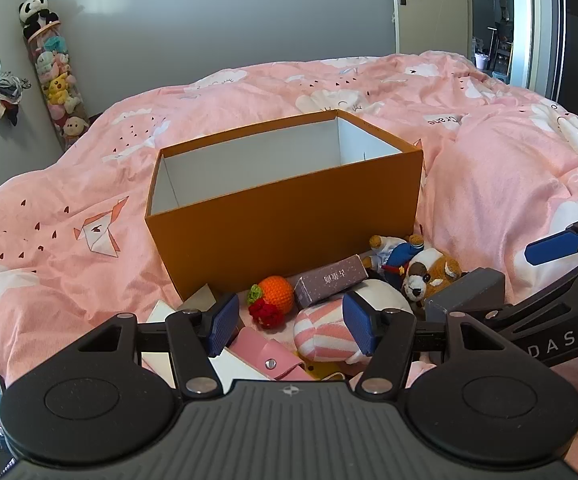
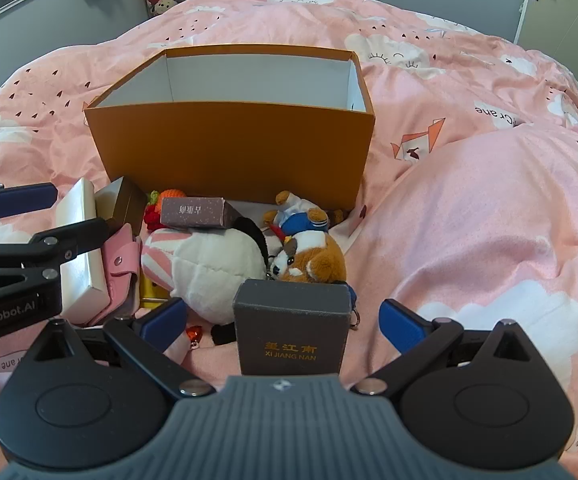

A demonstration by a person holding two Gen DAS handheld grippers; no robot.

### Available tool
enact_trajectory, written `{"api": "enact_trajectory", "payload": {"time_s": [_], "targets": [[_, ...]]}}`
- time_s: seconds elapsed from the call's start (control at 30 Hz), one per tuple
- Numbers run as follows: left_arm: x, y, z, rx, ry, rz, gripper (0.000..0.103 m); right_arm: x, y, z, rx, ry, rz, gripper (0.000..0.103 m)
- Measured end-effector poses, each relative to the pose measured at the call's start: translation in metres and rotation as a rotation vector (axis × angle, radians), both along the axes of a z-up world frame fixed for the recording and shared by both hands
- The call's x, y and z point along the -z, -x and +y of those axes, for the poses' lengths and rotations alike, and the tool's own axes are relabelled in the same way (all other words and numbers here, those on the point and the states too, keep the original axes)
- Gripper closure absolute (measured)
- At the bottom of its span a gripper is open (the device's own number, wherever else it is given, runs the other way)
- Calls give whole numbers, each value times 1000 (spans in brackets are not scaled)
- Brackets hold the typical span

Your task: Organize objects

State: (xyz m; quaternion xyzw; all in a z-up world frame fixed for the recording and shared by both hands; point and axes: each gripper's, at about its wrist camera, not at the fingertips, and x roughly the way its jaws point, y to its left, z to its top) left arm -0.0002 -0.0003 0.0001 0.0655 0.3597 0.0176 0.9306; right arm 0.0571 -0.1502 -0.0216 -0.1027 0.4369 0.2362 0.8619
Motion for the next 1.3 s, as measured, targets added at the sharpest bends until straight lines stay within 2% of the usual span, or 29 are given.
{"api": "enact_trajectory", "payload": {"time_s": [1.3], "targets": [[6,2,2,-4,4,9,32,1,-2,-1,-1,1,18,1]]}}
